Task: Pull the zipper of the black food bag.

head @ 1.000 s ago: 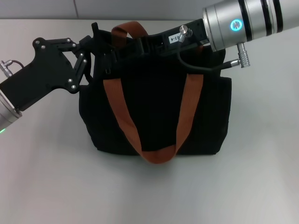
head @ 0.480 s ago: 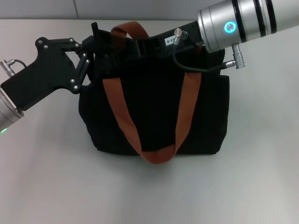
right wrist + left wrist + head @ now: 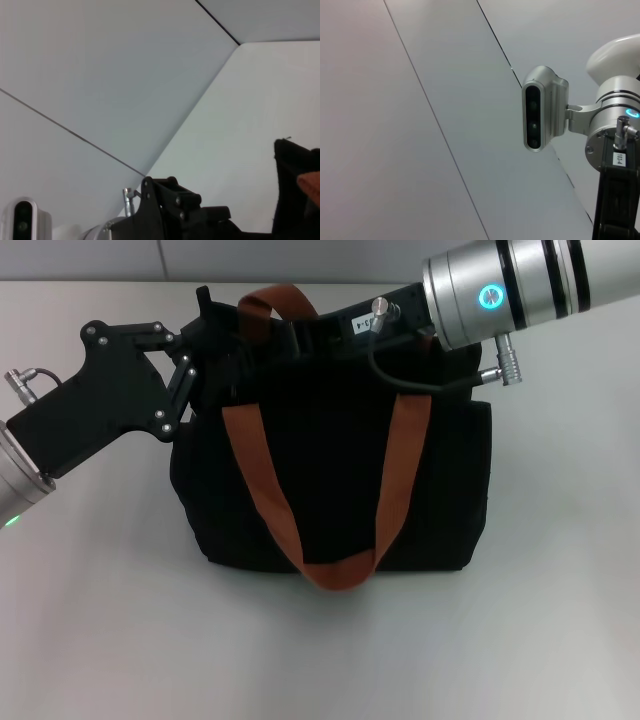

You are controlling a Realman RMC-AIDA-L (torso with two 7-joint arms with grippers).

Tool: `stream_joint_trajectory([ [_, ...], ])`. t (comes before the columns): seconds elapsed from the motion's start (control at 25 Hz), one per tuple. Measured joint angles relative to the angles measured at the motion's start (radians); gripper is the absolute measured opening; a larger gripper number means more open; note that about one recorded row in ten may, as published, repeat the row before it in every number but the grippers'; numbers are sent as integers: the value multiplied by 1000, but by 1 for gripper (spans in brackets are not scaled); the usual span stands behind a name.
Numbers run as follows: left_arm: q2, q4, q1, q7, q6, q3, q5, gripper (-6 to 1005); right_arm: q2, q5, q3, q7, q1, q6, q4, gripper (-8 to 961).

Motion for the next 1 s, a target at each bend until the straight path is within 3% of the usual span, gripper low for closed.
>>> stream_joint_trajectory([
  [0.8, 3, 0, 5, 0, 11, -7, 0, 22, -2, 5, -28, -4, -2, 8, -4, 289],
  [1.0, 2, 0, 9, 4, 13, -8, 0, 22, -1, -1, -33, -8, -4, 9, -21, 108],
])
